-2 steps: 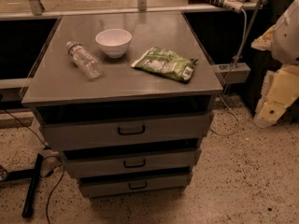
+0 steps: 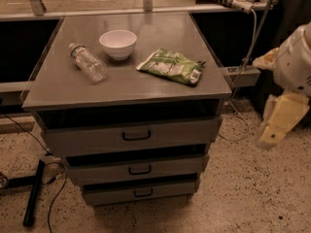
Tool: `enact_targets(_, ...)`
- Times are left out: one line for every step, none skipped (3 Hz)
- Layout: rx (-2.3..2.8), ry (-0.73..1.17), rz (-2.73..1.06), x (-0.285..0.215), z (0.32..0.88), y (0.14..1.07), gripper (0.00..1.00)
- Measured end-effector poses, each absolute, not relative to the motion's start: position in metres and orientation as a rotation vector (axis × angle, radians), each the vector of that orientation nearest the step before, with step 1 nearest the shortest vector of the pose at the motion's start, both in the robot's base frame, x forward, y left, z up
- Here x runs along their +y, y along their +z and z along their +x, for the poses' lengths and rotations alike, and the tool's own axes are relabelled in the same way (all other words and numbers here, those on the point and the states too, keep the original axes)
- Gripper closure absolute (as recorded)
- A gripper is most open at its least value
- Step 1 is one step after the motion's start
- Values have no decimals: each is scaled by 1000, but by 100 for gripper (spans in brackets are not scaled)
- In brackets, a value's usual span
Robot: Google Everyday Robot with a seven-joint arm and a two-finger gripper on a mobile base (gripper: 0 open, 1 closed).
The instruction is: Open bottom drawer
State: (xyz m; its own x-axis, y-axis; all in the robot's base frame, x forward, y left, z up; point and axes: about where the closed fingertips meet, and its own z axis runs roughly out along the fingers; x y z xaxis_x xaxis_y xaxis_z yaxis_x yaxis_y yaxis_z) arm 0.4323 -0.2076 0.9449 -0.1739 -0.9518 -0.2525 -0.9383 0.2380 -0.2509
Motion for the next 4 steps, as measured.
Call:
enact_targets(2092,23,-1774,-201,432,883,0)
enact_targets(1996,82,-1779,-194,430,823,0)
enact_targets(1971,107,-1757,-194,440,761,0)
enact_targets(1971,107,-1757,-194,440,761,0)
